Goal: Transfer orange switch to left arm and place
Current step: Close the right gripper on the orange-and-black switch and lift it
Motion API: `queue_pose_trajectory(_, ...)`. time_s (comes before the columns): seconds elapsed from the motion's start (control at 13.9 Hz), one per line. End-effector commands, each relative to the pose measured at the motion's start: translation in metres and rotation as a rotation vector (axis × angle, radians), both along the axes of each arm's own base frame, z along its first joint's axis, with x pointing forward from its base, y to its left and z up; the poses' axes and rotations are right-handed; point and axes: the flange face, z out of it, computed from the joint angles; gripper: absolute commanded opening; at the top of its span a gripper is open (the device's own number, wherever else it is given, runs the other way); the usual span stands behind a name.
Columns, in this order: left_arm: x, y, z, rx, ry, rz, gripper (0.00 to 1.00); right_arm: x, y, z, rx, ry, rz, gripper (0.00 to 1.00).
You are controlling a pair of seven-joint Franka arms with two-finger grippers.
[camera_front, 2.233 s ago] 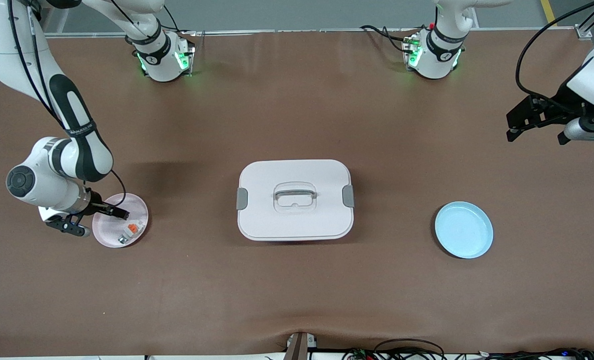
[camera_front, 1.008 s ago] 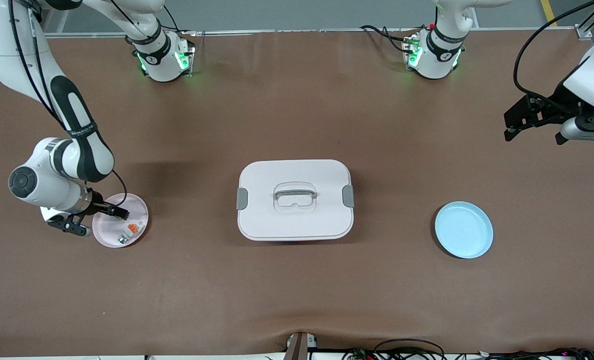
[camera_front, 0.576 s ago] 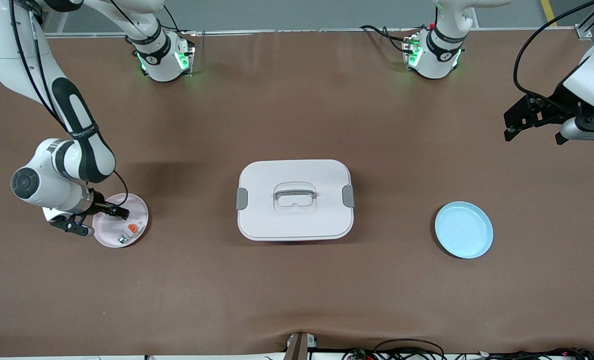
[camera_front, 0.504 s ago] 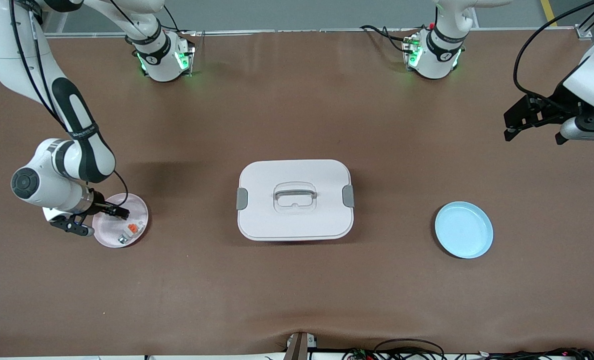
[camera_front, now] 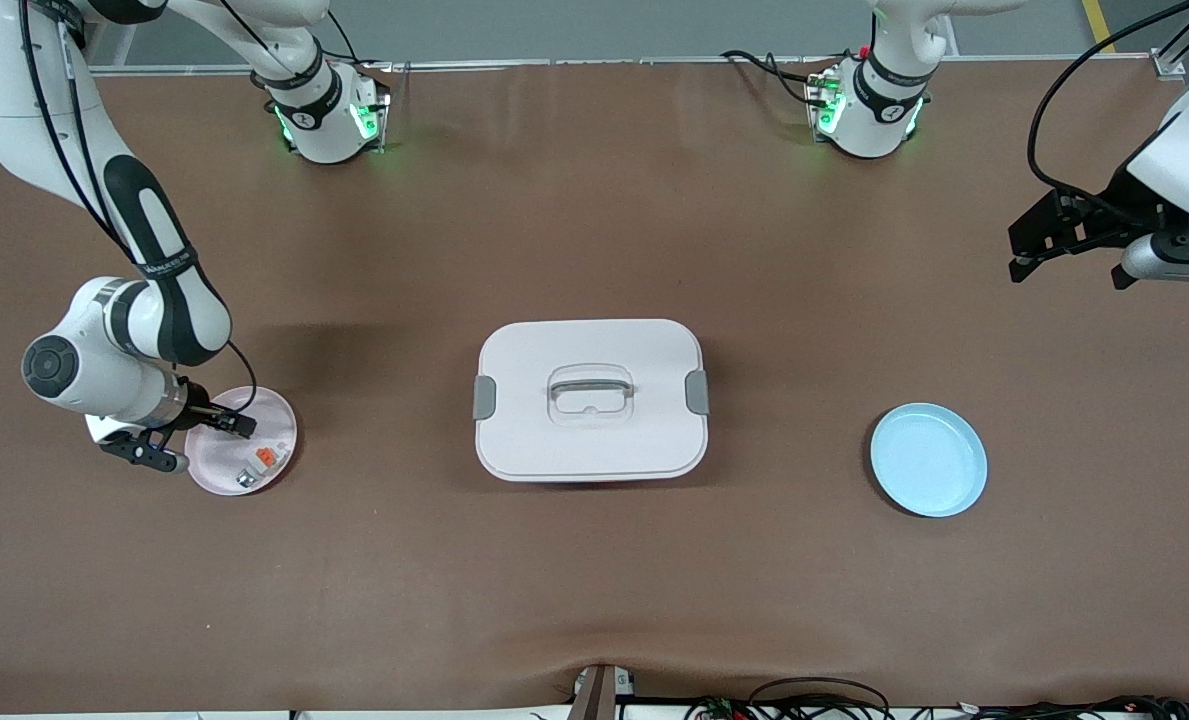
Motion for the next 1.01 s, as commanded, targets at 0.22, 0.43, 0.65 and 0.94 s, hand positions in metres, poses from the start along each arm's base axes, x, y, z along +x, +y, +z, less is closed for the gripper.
queue_pose_trajectory(0.22,-0.004,0.0,0.005,0.006,-0.005,-0.005,1.0,0.002,0.022,0.039,0.148,0.094,-0.098,0.0)
queue_pose_trajectory(0.43,-0.004,0.0,0.005,0.006,-0.005,-0.005,1.0,0.004,0.029,0.075,0.201,0.142,-0.14,0.0)
queue_pose_trajectory(0.65,-0.004,0.001,0.005,0.006,-0.005,-0.005,1.0,0.002,0.06,0.11,0.209,0.176,-0.184,0.0)
queue_pose_trajectory(0.94,-0.004,0.002,0.006,0.006,-0.007,-0.004,1.0,-0.007,0.138,0.169,0.185,0.221,-0.287,0.0)
